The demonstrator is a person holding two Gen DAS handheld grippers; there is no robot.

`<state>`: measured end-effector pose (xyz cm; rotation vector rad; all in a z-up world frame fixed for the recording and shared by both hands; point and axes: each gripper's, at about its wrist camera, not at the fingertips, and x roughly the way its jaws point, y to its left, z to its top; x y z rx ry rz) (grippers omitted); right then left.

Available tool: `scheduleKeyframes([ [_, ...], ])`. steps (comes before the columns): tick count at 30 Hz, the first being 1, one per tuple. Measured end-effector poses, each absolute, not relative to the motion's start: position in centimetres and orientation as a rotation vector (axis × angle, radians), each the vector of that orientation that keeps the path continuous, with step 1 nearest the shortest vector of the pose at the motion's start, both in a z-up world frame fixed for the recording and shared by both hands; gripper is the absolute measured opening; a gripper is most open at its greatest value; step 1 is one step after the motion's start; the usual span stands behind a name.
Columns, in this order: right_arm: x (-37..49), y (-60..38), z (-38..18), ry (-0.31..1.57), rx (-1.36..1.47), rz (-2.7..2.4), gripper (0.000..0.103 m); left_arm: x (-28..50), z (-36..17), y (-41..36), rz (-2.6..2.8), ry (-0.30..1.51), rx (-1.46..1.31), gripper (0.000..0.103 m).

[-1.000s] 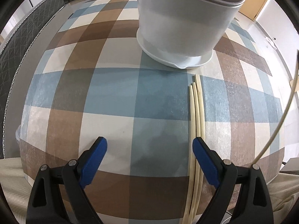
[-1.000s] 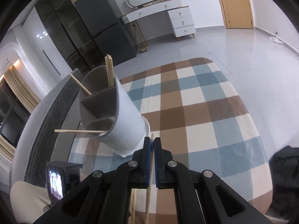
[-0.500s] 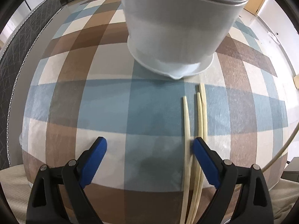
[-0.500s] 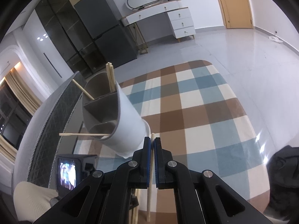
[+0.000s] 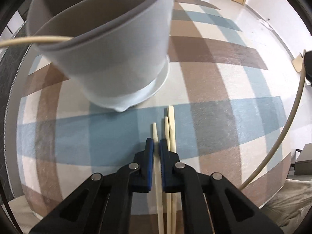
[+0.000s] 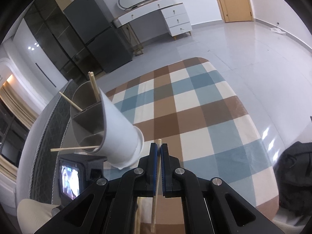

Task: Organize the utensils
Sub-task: 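Lift the right tool's chopstick over the holder while the left tool lifts its chopstick there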

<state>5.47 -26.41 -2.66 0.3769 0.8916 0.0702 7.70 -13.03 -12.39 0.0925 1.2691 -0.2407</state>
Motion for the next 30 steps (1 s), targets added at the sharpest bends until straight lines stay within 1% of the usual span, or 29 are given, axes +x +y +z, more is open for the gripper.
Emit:
scheduleKeyframes([
  [3,5.3,-26.9,-2.5,0.879,0.381,0.063,0.003,8.2,-12.2,-12.7,-0.271,1.253,0.031,0.001],
  [11,4.2,-26.2,-1.6,0.832,0.345,0.074,0.003,6.0,-5.6,-12.2,-0.366,0.988,-0.04,0.001],
  [17,2.4,-25.0,-0.4,0.778,0.303,0.098,0.003,3.5,-2.3,-9.6,-0.349,0.836,-0.081,0.001],
  [21,1.2,-23.6,0.4,0.738,0.27,0.135,0.003,2.0,-1.3,-8.2,-0.338,0.797,-0.085,0.001],
  [25,-0.1,-21.8,1.7,0.661,0.199,0.159,0.002,1.8,-1.6,-6.5,-0.33,0.812,-0.069,0.001],
  [30,-0.9,-20.6,2.0,0.64,0.169,0.164,0.002,1.1,-1.2,-5.8,-0.322,0.831,-0.075,0.0],
])
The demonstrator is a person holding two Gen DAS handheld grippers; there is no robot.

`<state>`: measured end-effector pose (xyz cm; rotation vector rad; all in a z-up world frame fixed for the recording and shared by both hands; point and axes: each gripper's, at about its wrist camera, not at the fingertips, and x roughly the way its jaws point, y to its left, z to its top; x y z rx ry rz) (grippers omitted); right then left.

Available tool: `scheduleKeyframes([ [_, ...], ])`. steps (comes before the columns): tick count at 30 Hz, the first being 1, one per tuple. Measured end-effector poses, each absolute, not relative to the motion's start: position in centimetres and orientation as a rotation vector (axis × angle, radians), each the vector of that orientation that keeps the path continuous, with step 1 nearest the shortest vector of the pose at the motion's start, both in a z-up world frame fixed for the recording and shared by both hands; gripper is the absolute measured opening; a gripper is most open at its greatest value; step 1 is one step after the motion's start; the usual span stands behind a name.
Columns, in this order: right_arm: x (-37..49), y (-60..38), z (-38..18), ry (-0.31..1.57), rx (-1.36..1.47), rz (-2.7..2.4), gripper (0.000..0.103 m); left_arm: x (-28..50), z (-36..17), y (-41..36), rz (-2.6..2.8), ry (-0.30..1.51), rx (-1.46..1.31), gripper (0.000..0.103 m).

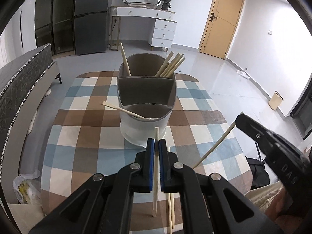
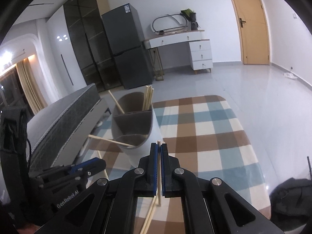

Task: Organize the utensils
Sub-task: 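Lift the right tool's chopstick over the holder while the left tool lifts its chopstick there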

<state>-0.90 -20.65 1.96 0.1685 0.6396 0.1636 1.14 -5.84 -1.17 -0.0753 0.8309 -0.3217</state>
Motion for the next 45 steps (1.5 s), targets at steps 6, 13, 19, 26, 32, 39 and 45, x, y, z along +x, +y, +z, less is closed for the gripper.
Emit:
scheduleKeyframes([
  [6,-1.6,-20.6,2.5,0.615,0.16,0.148,0.002,0.4,0.3,-5.3,-0.341,0.818,-0.077,0.0],
  [13,-1.8,-21.1,3.0,0.597,0.174,0.133,0.002,0.4,1.3,-4.6,-0.348,0.818,-0.079,0.0],
  [19,-1.9,-21.6,4.9,0.554,0.186,0.132,0.002,0.5,3.9,-4.2,-0.358,0.795,-0.092,0.0],
  [26,-1.1,-22.7,9.2,0.468,0.196,0.132,0.002,2.2,9.2,-3.0,-0.381,0.738,-0.167,0.0],
  [32,1.5,-23.1,14.6,0.388,0.213,0.16,0.002,5.0,13.6,-2.1,-0.384,0.691,-0.22,0.0],
  [39,5.6,-21.0,19.4,0.298,0.176,0.22,0.002,8.3,17.4,-1.0,-0.37,0.602,-0.238,0.0],
  [45,9.4,-18.5,18.5,0.315,0.161,0.252,0.0,11.3,16.5,-0.7,-0.352,0.581,-0.218,0.0],
])
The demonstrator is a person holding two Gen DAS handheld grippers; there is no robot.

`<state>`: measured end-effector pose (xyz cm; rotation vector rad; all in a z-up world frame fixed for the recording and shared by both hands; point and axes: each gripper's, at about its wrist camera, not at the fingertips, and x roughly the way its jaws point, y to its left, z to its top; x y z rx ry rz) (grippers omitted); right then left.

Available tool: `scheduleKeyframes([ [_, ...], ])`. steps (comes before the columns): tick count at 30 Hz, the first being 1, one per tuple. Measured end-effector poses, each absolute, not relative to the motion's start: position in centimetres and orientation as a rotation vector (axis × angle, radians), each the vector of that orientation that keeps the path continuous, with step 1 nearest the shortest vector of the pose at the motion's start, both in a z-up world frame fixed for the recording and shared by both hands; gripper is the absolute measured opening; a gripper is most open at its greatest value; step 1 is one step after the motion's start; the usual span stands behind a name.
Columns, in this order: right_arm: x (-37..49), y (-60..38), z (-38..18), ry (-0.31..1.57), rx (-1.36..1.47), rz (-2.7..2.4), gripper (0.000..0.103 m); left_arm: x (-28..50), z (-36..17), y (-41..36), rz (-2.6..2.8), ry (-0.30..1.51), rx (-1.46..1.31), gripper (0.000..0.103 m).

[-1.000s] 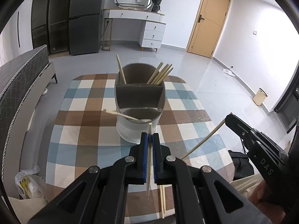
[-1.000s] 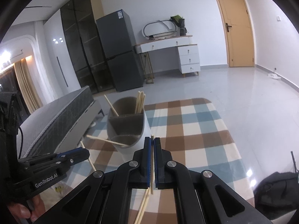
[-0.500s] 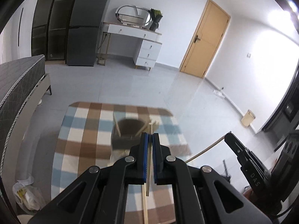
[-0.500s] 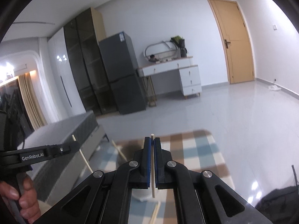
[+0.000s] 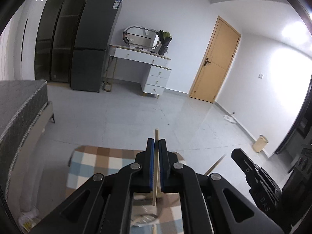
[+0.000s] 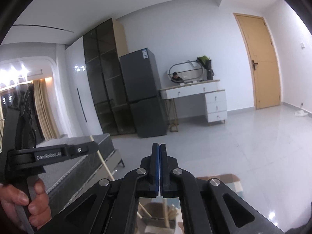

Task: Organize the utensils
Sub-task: 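Lift the right tool's chopstick over the holder while the left tool lifts its chopstick there, then open the right tool over the holder while the left tool opens, dropping both chopsticks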

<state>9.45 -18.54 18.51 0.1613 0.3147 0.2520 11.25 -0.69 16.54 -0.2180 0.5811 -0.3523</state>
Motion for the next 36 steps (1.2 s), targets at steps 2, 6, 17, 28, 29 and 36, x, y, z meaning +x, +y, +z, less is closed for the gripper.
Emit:
scheduleKeyframes([
  [2,10.7,-17.7,17.5,0.331,0.146,0.262,0.0,11.9,15.8,-0.8,-0.358,0.577,-0.206,0.0],
  [6,12.4,-17.2,15.4,0.374,0.155,0.269,0.0,13.5,13.4,-1.2,-0.355,0.614,-0.179,0.0],
  [17,12.2,-19.8,9.5,0.492,0.221,0.246,0.0,15.2,8.6,-1.4,-0.385,0.691,-0.172,0.0],
  [28,10.1,-22.1,7.5,0.582,0.258,0.204,0.013,13.1,8.5,-2.0,-0.407,0.752,-0.103,0.02],
  [29,9.8,-22.2,7.6,0.582,0.256,0.206,0.019,12.6,8.7,-1.7,-0.395,0.748,-0.105,0.023],
  [36,7.1,-22.1,8.3,0.576,0.251,0.218,0.035,9.7,10.4,-0.6,-0.316,0.723,-0.13,0.06],
])
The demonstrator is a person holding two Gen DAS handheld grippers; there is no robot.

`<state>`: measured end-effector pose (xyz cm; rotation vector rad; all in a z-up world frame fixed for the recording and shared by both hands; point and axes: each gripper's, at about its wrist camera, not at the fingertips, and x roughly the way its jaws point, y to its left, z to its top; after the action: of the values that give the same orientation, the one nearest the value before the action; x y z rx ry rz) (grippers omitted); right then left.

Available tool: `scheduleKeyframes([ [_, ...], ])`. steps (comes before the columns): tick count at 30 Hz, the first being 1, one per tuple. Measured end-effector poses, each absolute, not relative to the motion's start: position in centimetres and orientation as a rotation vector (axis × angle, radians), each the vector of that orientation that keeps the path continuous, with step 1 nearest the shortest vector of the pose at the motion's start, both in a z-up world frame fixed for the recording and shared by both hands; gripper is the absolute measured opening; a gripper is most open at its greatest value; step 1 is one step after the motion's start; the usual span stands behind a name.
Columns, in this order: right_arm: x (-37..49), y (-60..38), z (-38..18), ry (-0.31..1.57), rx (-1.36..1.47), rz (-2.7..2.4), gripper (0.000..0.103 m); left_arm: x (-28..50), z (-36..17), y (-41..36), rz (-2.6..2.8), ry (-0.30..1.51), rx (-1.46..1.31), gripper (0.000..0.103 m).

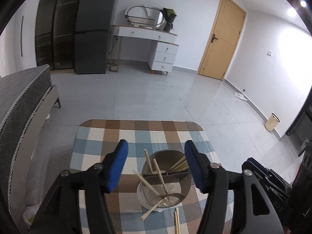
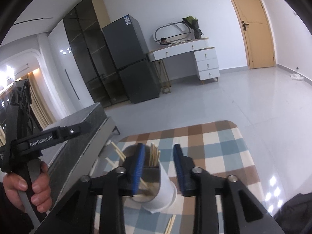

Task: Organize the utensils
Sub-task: 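Open the right tool over the holder while the left tool opens, dropping both chopsticks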

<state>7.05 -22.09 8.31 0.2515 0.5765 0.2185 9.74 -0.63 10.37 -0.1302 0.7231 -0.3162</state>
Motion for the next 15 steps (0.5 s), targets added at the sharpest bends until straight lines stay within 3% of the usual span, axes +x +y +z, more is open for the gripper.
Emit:
scheduleKeyframes([
  [3,5.7,-21.9,8.7,0.563,0.25,0.225,0.05,8.0,11.0,-0.7,-0.279,0.703,-0.104,0.07],
  [5,4.7,-21.8,8.9,0.555,0.251,0.236,0.068,6.7,11.3,-0.8,-0.247,0.687,-0.088,0.074],
  [7,3.8,-21.7,9.1,0.55,0.258,0.25,0.074,5.8,11.1,-0.8,-0.237,0.679,-0.088,0.074],
  [13,1.3,-21.7,9.4,0.531,0.253,0.239,0.08,3.3,10.9,-0.8,-0.208,0.662,-0.084,0.075],
  [15,0.4,-21.8,9.6,0.515,0.247,0.228,0.085,2.5,10.9,-0.8,-0.207,0.651,-0.092,0.08],
])
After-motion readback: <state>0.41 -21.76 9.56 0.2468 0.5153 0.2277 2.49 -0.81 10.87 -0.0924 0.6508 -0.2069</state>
